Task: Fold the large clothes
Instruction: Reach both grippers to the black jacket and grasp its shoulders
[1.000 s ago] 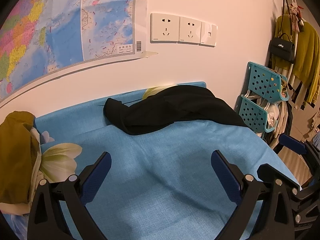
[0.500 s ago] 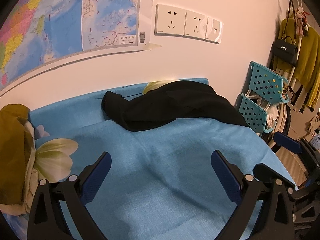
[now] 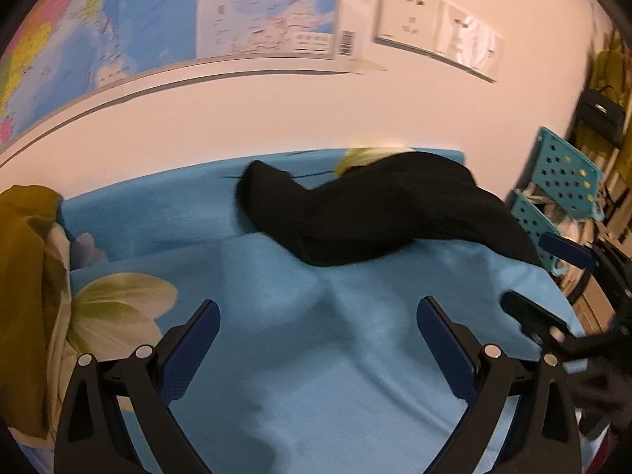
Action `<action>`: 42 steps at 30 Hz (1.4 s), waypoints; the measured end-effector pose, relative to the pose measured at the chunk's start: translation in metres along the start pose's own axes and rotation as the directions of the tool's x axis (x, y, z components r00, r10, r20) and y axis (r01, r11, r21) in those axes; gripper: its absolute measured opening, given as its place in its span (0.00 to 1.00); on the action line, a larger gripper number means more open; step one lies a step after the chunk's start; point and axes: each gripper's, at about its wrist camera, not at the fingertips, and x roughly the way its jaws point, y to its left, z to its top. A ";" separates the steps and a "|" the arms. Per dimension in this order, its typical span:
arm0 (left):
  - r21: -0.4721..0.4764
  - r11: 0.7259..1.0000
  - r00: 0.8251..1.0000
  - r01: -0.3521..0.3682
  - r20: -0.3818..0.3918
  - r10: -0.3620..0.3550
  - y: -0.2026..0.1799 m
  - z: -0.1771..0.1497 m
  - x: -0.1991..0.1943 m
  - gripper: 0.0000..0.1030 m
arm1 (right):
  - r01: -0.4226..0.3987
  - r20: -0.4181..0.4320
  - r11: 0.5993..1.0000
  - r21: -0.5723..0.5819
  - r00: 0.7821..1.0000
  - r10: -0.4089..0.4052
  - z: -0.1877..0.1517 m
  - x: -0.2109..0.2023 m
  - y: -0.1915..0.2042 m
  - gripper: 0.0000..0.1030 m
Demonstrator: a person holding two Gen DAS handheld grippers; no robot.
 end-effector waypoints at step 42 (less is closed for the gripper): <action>-0.053 0.987 0.988 -0.149 -0.056 0.146 0.067 0.013 0.041 0.94 | -0.145 -0.156 0.909 -0.390 0.984 0.089 0.056 0.110 0.020 0.07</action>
